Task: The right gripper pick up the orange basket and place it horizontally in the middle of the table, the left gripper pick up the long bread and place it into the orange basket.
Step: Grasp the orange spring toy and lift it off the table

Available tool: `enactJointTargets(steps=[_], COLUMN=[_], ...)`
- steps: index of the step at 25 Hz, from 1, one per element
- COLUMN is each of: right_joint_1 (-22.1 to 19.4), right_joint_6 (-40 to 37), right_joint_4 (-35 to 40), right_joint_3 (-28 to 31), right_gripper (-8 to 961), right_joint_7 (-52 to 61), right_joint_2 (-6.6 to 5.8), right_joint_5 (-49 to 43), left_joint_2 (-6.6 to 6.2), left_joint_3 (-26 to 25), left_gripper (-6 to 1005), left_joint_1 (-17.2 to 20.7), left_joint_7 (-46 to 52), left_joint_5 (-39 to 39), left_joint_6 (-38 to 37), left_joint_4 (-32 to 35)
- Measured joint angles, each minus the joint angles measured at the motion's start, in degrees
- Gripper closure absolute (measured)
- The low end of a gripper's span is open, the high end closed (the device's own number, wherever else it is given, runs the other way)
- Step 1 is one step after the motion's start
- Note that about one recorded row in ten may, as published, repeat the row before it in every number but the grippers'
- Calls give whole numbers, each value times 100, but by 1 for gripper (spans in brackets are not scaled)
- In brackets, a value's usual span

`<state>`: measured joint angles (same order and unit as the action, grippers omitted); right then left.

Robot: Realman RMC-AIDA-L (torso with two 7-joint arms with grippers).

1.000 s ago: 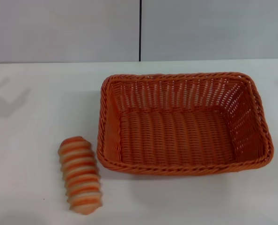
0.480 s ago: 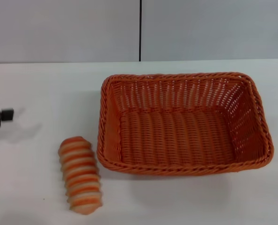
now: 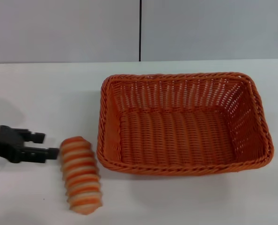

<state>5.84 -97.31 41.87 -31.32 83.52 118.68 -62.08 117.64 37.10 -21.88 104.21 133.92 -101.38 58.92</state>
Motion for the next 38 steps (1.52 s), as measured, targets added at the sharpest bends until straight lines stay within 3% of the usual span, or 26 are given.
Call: enactJointTargets(steps=[3,6,13,19,38], right_joint_1=[66,114,154,120,163], right_joint_6=[16,23,-20,-53,-8], right_joint_4=[-19,-23,-29,-30,-178], right_joint_3=[2,3,-1,-4,78], right_gripper=[149,149,149,149,149], right_joint_7=[-20,-22,-22,-1,-11], right_joint_2=[-5,-9,-12,-12,-19], right_joint_5=[-28,-43,-48,-50,-55], left_joint_2=[52,44,50,31,-13], left_joint_3=[29,-7,-1,35,396], left_gripper=[352,354,357,360,370], left_joint_1=[10,-8,79,89,34], left_joint_7=[-9,-92,-249,-693,-740], left_joint_5=[-37,-167,-414,-595,-508], left_joint_6=[137,333,551,1061,1097], left_joint_4=[-166,-606,-718,-1188,-1348])
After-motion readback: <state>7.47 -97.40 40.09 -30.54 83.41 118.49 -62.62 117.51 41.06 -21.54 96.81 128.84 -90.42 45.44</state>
